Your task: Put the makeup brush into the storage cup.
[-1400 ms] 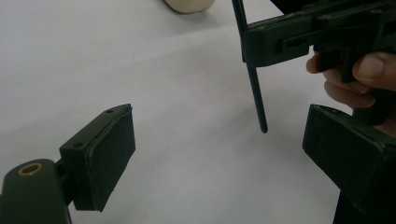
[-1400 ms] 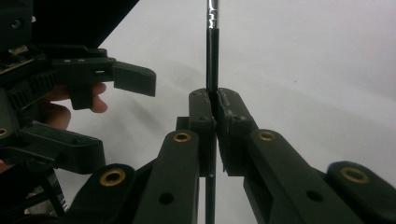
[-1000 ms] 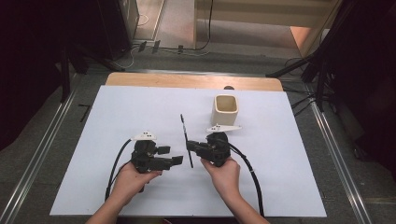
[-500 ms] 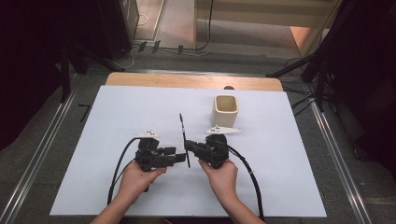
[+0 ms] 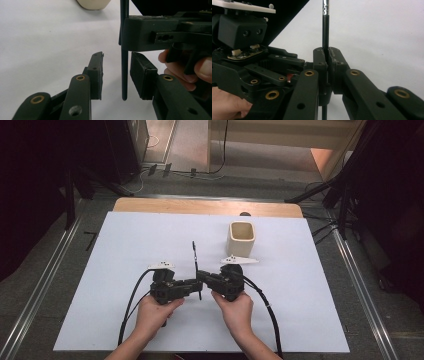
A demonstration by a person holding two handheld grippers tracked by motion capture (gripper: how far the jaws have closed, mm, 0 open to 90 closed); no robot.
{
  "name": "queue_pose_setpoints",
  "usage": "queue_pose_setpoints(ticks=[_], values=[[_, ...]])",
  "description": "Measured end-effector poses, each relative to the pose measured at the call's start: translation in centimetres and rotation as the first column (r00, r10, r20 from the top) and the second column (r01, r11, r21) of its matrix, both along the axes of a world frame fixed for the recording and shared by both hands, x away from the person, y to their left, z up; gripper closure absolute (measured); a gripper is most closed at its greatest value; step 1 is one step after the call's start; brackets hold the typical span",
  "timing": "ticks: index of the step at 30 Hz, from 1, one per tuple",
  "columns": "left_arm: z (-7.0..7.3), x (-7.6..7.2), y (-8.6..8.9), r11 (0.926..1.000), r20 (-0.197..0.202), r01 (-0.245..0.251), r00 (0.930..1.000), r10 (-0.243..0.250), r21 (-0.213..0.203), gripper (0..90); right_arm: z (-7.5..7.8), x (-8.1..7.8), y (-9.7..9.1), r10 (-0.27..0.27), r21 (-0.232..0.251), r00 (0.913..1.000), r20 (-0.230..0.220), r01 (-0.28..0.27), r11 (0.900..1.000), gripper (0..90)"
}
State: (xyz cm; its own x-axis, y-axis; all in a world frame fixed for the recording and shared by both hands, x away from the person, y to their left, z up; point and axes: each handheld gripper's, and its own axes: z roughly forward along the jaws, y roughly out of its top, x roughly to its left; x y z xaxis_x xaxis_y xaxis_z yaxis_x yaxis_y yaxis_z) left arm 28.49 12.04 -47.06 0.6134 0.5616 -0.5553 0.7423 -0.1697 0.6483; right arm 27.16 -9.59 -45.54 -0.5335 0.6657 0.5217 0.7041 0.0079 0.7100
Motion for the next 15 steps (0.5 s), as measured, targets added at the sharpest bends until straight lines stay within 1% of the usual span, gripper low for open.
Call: queue_pose_setpoints(ticks=[1,2,3,4,5,6,7,8,9,10,15], values=[[-0.05,-0.05,-0.04,1.0000,-0.002,-0.003,1.0000,0.003,0.002,65.3,0.00,-0.03,0.02,-0.002,0.007,1.0000,-0.006,0.002,1.0000,86.8],[-0.11,-0.04,-0.07,1.0000,-0.005,-0.004,1.0000,0.004,-0.006,69.0,-0.01,-0.05,0.04,-0.003,0.007,1.0000,-0.004,0.003,1.0000,86.8],[-0.17,-0.02,-0.10,0.9999,-0.020,-0.002,0.9998,0.001,-0.016,69.1,0.00,-0.08,0.07,-0.005,0.005,1.0000,-0.002,0.005,1.0000,86.8],[-0.21,-0.01,-0.11,0.9998,-0.023,0.002,0.9997,-0.003,-0.020,69.6,0.00,-0.13,0.11,-0.004,0.008,1.0000,-0.005,0.004,1.0000,86.8],[-0.25,-0.02,-0.10,0.9998,-0.021,0.007,0.9998,-0.008,-0.020,73.9,-0.02,-0.13,0.13,-0.004,0.009,1.0000,-0.006,0.004,1.0000,86.8],[-0.27,-0.05,-0.14,0.9996,-0.022,0.009,0.9997,-0.009,-0.027,74.1,-0.10,-0.10,0.15,0.000,0.014,1.0000,-0.008,0.000,0.9999,86.8],[-0.27,-0.06,-0.19,0.9996,-0.024,0.011,0.9996,-0.012,-0.026,74.2,-0.13,-0.07,0.19,0.002,0.020,0.9998,-0.020,-0.001,0.9998,86.8],[-0.27,-0.09,-0.21,0.9996,-0.021,0.013,0.9997,-0.014,-0.027,78.6,-0.16,-0.10,0.21,-0.002,0.026,0.9998,-0.020,0.002,0.9997,86.8],[-0.27,-0.11,-0.26,0.9996,-0.023,0.014,0.9996,-0.015,-0.025,78.8,-0.17,-0.14,0.23,0.000,0.025,0.9998,-0.019,0.001,0.9997,86.8],[-0.29,-0.13,-0.31,0.9995,-0.028,0.016,0.9995,-0.017,-0.027,83.4,-0.15,-0.16,0.26,-0.002,0.022,0.9998,-0.020,0.003,0.9997,86.8],[-0.37,-0.02,-0.27,0.9997,-0.037,0.018,0.9991,-0.019,-0.019,85.2,-0.24,-0.19,0.22,-0.003,0.022,0.9998,-0.022,0.004,0.9998,86.8]])
